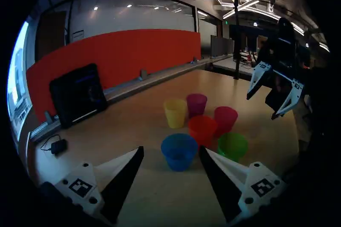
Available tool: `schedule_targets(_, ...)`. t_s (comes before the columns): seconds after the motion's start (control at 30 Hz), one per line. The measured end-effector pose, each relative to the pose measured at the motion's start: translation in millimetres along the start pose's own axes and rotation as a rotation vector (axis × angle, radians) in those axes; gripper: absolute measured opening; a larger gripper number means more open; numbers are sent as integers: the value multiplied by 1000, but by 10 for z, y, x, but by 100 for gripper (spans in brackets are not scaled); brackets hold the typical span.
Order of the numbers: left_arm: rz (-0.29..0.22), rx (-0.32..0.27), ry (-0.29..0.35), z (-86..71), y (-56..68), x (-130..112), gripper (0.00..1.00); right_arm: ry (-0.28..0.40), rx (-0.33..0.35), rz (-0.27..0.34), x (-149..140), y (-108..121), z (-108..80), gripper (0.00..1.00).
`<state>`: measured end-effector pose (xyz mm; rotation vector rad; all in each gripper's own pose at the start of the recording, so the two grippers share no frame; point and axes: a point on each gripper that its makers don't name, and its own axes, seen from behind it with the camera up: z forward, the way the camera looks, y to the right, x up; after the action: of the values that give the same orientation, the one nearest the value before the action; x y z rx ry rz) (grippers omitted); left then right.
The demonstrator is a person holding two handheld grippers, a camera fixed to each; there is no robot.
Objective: Pour water
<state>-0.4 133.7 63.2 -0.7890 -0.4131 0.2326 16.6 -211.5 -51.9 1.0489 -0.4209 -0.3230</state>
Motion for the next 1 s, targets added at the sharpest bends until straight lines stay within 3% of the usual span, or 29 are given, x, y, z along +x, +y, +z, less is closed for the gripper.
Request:
schedule_targets(0.57, 46, -67, -133, 312, 148, -463, 96, -43, 4, 10, -222, -6, 140, 100)
schedule_targets(1.0, 57, -100, -176, 623, 172, -496, 96, -55, 7, 5, -288, -11, 185, 100)
